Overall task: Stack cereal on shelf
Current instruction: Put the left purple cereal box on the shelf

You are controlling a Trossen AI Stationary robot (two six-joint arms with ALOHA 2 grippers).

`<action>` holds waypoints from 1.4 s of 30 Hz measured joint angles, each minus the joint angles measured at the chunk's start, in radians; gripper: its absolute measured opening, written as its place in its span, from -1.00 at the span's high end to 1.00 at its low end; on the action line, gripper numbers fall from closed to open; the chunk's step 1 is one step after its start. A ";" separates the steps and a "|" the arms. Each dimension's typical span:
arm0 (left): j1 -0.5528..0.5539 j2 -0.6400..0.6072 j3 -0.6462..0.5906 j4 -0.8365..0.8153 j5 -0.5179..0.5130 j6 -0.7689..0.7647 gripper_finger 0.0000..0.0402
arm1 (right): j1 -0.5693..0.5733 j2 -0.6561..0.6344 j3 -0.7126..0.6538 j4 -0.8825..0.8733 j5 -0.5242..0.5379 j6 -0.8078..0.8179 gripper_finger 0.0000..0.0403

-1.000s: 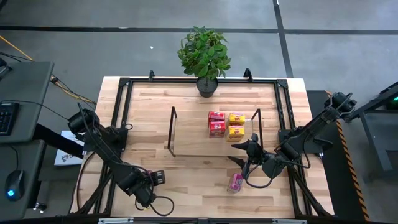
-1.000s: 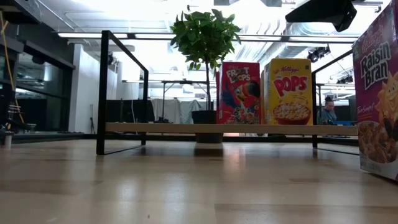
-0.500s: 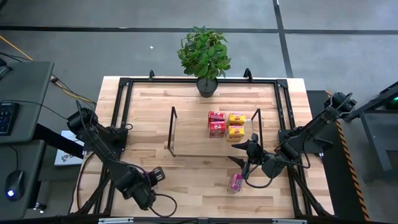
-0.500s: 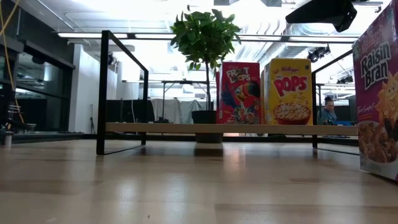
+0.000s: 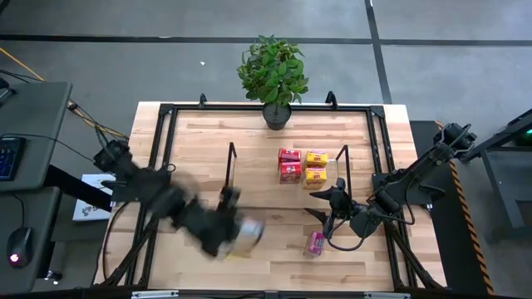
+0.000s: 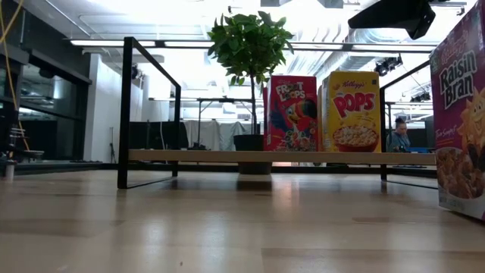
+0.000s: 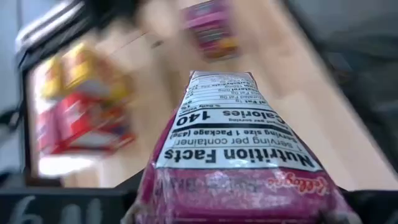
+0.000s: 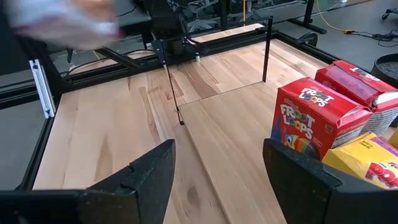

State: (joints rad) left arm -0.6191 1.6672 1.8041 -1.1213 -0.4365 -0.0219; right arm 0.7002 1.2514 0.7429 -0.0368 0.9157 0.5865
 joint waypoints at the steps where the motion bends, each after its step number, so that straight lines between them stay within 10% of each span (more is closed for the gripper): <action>1: 0.055 0.000 0.007 -0.008 0.026 0.001 0.32 | 0.000 0.000 0.000 0.000 -0.001 0.000 -0.17; 16: 0.650 0.102 0.006 -0.117 0.270 0.159 0.32 | 0.000 0.000 0.000 -0.004 -0.005 -0.011 -0.17; 42: 0.720 0.359 0.005 -0.115 0.262 0.120 0.32 | 0.000 0.000 0.000 -0.011 -0.008 -0.011 -0.17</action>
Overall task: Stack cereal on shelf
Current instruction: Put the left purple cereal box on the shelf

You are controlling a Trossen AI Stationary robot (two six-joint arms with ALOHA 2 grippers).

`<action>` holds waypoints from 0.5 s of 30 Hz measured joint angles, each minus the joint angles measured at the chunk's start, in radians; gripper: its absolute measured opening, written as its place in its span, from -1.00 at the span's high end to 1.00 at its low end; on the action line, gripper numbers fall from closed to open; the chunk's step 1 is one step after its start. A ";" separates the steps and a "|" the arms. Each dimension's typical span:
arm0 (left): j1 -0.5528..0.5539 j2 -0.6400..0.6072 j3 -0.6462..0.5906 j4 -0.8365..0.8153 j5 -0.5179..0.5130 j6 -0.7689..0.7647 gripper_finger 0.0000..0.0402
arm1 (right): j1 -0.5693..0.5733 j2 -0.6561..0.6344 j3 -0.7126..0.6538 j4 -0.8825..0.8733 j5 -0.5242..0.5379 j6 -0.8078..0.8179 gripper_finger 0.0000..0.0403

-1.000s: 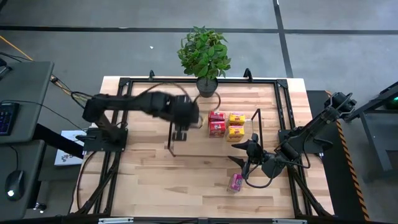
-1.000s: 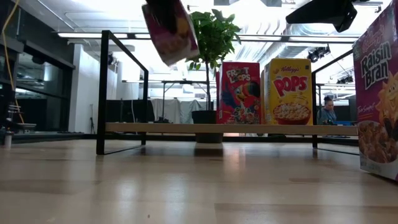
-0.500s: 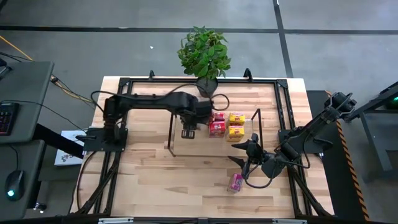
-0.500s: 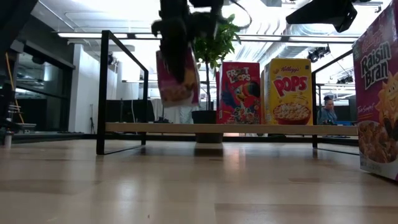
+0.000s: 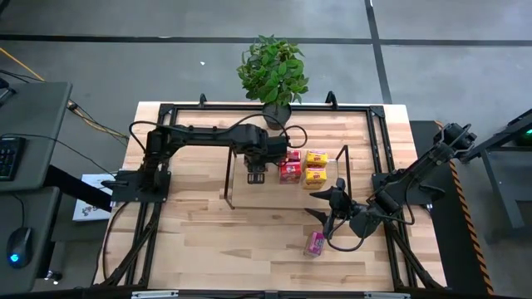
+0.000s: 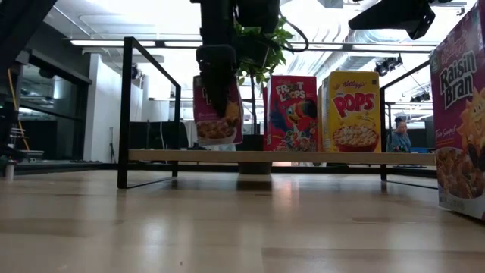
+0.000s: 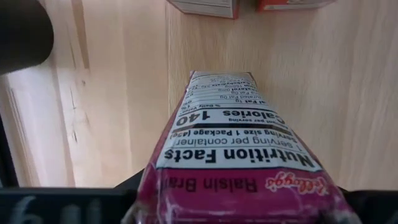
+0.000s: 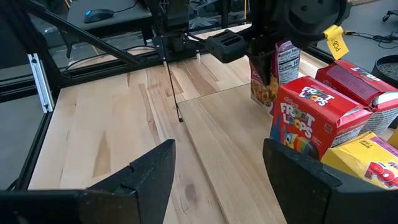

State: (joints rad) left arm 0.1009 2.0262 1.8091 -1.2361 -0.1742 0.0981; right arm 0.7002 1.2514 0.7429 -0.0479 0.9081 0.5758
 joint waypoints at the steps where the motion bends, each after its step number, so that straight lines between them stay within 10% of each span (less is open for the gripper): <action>1: 0.000 0.000 0.000 0.000 0.000 -0.013 0.32 | 0.000 0.000 0.000 0.000 0.000 0.000 -0.17; 15: 0.000 0.000 0.000 -0.053 -0.029 0.001 0.32 | 0.000 0.000 0.000 0.000 0.014 0.011 -0.17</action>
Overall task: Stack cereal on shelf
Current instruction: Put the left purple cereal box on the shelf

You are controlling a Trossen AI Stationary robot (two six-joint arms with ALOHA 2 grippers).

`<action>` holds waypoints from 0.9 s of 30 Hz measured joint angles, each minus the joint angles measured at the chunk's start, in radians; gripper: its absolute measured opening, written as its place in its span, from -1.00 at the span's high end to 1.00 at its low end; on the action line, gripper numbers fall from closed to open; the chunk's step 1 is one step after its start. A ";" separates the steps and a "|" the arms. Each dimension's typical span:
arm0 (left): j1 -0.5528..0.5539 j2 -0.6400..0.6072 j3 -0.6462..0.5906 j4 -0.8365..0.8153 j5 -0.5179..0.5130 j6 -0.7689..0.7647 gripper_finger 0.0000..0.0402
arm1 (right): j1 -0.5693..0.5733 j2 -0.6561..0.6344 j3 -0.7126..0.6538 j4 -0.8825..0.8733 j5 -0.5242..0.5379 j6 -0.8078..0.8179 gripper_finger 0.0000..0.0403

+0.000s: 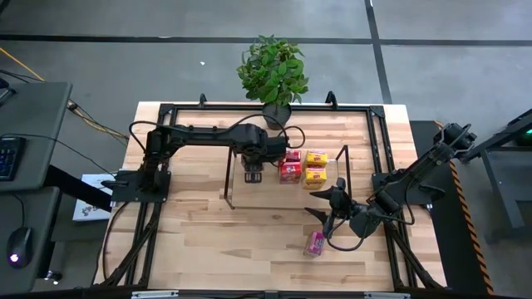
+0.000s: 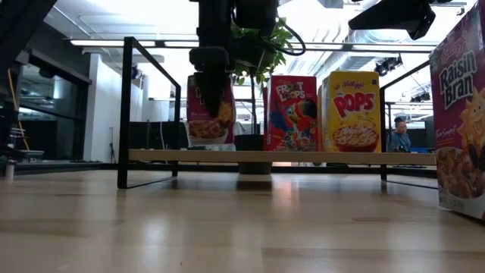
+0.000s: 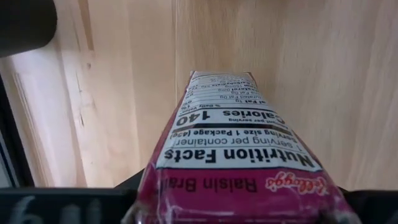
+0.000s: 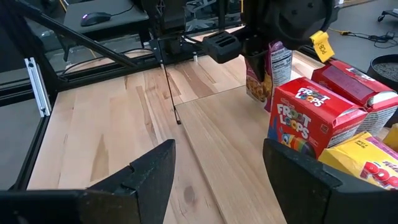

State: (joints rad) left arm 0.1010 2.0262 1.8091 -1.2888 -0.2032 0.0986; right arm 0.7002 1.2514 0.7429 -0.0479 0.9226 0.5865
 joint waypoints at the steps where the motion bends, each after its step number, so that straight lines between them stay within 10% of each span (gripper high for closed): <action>1: -0.002 0.000 0.000 0.003 0.006 0.000 0.32 | 0.000 0.000 0.000 0.000 0.000 0.000 -0.17; 27: -0.012 0.000 0.000 0.008 0.046 0.000 -0.08 | 0.000 0.000 0.000 0.000 -0.003 -0.002 -0.17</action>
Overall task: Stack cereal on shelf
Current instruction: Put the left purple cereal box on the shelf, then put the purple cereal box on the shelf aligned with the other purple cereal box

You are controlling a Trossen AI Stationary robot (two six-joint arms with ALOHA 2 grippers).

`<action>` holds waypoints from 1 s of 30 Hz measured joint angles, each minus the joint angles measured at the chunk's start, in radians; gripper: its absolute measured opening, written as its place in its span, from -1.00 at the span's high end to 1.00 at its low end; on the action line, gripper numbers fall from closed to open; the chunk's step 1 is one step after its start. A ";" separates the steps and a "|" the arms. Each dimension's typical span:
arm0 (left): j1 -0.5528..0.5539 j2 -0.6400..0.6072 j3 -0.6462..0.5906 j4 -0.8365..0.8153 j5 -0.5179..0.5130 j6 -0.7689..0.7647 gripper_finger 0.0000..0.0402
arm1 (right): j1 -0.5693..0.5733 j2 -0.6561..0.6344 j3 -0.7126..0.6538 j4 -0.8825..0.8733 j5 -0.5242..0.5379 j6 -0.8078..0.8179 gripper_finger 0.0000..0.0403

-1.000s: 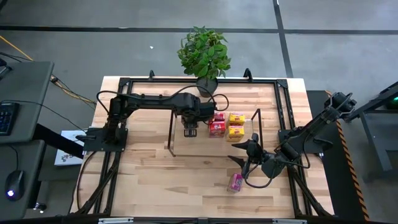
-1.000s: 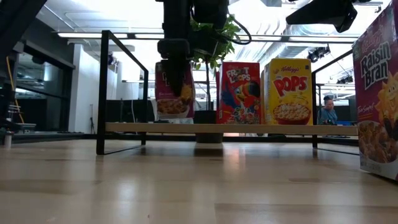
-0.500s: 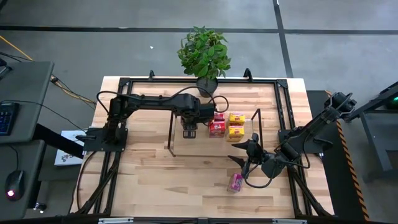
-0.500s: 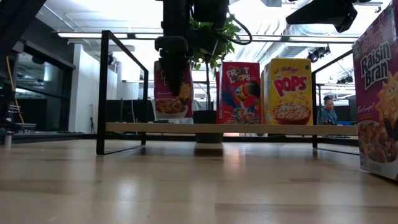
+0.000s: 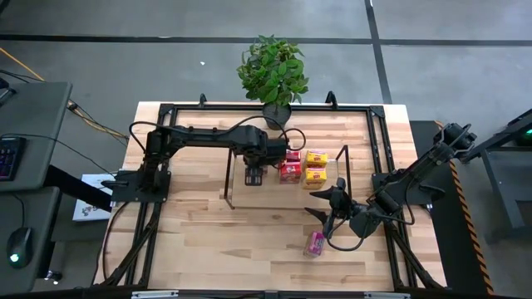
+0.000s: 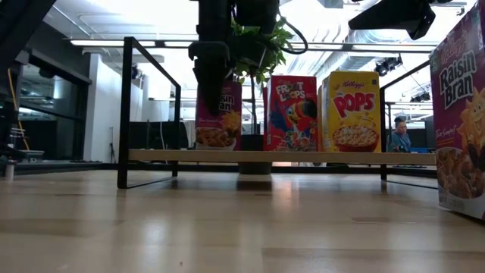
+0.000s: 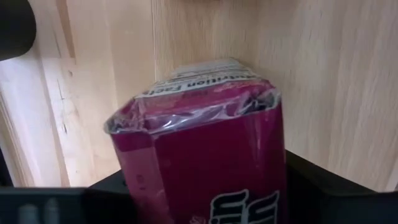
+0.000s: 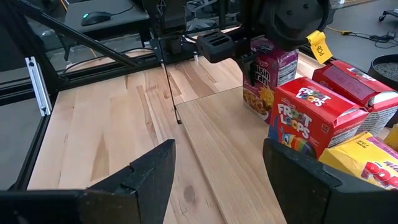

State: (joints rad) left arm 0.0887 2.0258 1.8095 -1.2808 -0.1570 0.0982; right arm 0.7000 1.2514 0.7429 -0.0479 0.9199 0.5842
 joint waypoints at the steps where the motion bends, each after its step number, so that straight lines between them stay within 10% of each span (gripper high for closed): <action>1: 0.000 0.000 0.000 0.000 0.000 0.001 -0.08 | 0.000 0.000 0.000 0.000 0.000 0.000 -0.17; 30: 0.000 -0.222 0.002 -0.003 0.107 -0.113 -0.09 | 0.000 0.000 0.000 -0.008 0.001 0.002 -0.17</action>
State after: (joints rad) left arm 0.0887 1.8038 1.8118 -1.2835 -0.0502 -0.0143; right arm 0.7002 1.2514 0.7425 -0.0555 0.9207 0.5865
